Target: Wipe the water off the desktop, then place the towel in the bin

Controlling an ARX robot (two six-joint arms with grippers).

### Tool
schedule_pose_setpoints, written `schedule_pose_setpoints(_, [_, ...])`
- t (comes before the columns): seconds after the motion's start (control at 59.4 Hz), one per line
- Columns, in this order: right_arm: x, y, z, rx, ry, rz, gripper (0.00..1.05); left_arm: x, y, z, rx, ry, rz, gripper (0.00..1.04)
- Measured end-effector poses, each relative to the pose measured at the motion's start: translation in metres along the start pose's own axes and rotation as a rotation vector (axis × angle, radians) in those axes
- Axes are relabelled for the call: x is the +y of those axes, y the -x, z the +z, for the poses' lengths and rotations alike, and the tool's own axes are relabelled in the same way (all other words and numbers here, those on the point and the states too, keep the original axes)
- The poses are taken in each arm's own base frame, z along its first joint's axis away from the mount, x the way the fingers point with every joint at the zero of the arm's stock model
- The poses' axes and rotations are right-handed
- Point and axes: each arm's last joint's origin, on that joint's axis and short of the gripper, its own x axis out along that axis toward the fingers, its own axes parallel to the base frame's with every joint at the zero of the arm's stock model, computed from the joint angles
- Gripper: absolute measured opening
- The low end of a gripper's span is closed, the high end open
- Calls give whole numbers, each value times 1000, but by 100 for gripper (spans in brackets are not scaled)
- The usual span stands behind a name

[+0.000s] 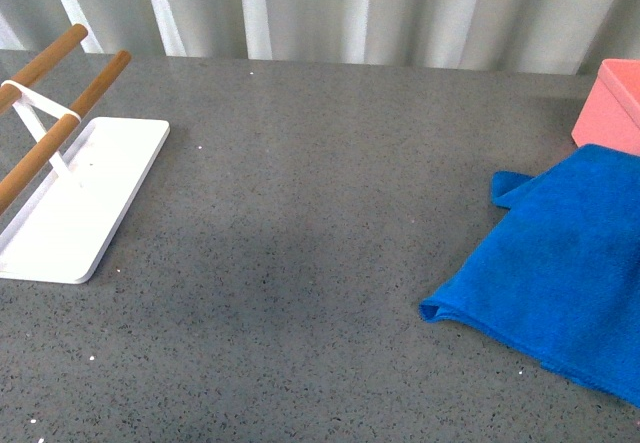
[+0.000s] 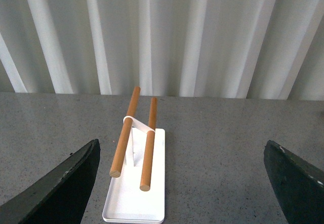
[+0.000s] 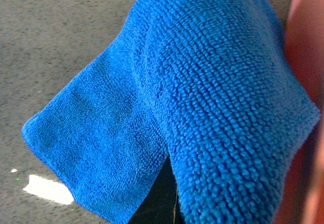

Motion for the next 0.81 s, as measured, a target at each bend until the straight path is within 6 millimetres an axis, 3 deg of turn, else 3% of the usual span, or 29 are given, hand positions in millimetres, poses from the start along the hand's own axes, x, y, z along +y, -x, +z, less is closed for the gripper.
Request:
schedule_pose_setpoints(0.135, [-17,-5,10,-31,33,-61,3,0,0,0,0,0,0,98])
schedule_pose_setpoints(0.252, [-19,-10,24,-78,66,-64,3,0,0,0,0,0,0,98])
schedule_pose_setpoints(0.337, [-12,-13,42,-126,106,-55,3,0,0,0,0,0,0,98])
schedule_pose_setpoints(0.488, [17,-10,96,-258,229,-68,3,0,0,0,0,0,0,98])
schedule_pose_setpoints(0.589, [21,9,129,-346,257,-129,3,0,0,0,0,0,0,98])
schedule_pose_setpoints(0.656, [16,34,148,-404,246,-200,3,0,0,0,0,0,0,98])
schedule_pose_setpoints(0.808, [-6,79,159,-454,199,-295,3,0,0,0,0,0,0,98])
